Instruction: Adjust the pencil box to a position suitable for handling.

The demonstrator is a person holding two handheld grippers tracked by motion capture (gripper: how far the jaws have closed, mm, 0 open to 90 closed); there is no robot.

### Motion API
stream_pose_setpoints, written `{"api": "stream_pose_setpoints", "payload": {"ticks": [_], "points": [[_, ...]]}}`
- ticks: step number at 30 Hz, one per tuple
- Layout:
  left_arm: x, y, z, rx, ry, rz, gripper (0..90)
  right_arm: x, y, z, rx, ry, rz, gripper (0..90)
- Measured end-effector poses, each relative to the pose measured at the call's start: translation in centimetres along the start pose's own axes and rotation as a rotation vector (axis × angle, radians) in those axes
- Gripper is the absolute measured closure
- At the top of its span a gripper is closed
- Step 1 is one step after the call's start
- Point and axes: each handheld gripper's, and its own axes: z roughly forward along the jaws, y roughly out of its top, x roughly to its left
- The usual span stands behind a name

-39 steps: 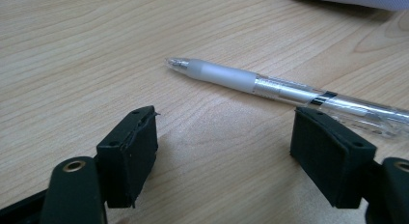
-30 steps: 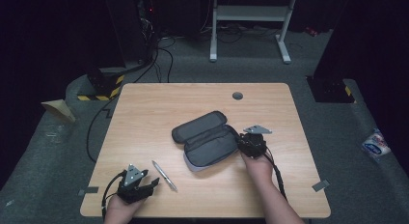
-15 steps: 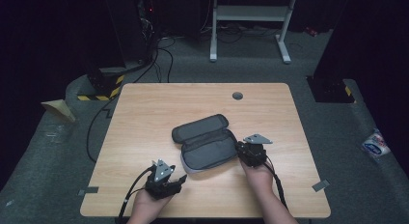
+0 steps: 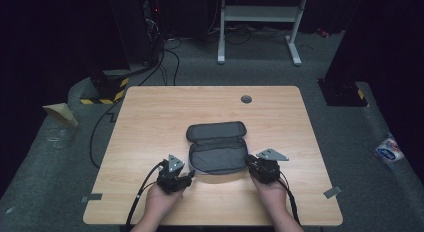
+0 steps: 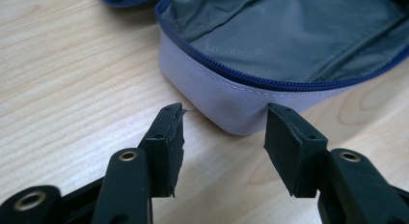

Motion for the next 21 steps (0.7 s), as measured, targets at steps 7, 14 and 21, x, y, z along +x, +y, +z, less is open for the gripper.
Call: {"api": "stream_pose_setpoints", "payload": {"ticks": [7, 14, 21], "points": [[-0.2, 0.2, 0.3, 0.003, -0.010, 0.004, 47.7, 0.2, -0.1, -0.4, -0.020, 0.015, -0.007, 72.3], [-0.7, 0.1, 0.6, 0.007, -0.030, 0.012, 46.9, -0.2, 0.3, 0.6, -0.020, 0.007, -0.004, 72.1], [-0.4, -0.3, 0.6, 0.001, -0.041, -0.006, 46.7, -0.1, 1.2, 1.5, -0.020, 0.016, -0.003, 71.9]]}}
